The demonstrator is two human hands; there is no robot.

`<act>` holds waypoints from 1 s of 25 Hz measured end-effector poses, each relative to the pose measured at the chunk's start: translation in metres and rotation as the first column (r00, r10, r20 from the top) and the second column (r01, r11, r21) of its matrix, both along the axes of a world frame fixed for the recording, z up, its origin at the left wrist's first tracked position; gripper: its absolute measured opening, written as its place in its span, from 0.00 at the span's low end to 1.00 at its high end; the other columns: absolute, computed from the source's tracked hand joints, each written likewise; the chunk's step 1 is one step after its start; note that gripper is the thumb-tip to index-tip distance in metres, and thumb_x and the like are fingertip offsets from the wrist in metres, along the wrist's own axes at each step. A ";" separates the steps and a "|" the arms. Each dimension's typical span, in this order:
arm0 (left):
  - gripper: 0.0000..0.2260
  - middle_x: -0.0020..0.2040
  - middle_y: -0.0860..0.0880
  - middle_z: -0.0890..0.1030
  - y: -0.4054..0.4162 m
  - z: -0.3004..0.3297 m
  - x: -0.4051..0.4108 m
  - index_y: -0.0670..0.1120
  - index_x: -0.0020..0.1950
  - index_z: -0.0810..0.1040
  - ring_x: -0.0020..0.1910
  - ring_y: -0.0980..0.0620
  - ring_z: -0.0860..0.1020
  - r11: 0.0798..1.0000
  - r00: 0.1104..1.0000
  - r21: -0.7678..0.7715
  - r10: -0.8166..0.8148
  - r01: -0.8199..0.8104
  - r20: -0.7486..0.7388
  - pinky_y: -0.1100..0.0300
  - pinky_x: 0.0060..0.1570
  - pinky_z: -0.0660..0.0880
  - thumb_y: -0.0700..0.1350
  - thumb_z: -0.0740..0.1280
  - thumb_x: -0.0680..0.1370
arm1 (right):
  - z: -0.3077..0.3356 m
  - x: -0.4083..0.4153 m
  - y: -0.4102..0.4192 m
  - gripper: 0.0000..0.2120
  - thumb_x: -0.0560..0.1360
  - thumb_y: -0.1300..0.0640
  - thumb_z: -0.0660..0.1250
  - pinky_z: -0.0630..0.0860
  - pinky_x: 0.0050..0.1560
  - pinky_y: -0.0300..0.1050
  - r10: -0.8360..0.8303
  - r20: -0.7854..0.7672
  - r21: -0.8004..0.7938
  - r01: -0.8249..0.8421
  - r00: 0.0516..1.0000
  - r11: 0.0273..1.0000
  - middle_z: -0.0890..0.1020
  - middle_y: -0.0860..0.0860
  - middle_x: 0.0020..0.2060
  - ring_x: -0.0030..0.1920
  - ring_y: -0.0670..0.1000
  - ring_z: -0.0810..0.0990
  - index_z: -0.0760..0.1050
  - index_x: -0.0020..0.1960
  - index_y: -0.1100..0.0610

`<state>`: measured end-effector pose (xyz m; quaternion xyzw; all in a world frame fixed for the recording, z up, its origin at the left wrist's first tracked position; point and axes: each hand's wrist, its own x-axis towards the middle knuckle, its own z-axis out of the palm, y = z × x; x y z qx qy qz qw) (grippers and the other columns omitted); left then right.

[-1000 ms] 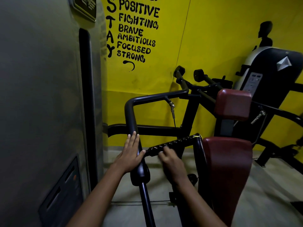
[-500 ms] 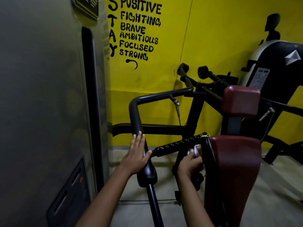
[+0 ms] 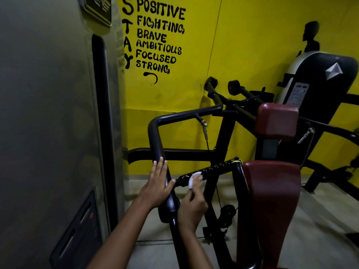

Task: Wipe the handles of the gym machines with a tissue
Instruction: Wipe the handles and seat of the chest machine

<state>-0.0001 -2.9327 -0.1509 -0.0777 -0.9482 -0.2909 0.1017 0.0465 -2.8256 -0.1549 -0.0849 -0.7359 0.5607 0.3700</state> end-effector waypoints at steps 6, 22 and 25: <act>0.31 0.77 0.53 0.35 0.000 0.001 0.000 0.48 0.79 0.42 0.75 0.54 0.33 1.000 1.000 0.006 0.004 -0.004 -0.002 0.55 0.74 0.44 0.54 0.55 0.82 | 0.002 -0.021 0.026 0.30 0.71 0.80 0.58 0.56 0.64 0.22 -0.044 0.011 0.305 0.038 0.999 0.952 0.65 0.56 0.72 0.68 0.53 0.69 0.66 0.70 0.63; 0.31 0.77 0.53 0.36 -0.002 -0.002 -0.003 0.49 0.79 0.43 0.75 0.55 0.33 1.000 1.000 0.004 -0.008 0.008 -0.025 0.54 0.74 0.43 0.54 0.55 0.82 | 0.143 -0.062 0.179 0.15 0.70 0.72 0.65 0.73 0.53 0.43 -0.059 0.116 0.563 -0.016 0.992 0.827 0.83 0.63 0.50 0.54 0.59 0.81 0.80 0.54 0.65; 0.31 0.77 0.53 0.36 -0.002 -0.003 -0.003 0.49 0.79 0.44 0.74 0.55 0.33 1.000 1.000 0.001 -0.003 0.003 -0.029 0.56 0.73 0.42 0.55 0.55 0.82 | 0.131 -0.071 0.213 0.12 0.73 0.63 0.69 0.68 0.39 0.37 0.013 0.512 0.513 -0.319 0.859 0.797 0.82 0.61 0.53 0.56 0.54 0.79 0.80 0.56 0.62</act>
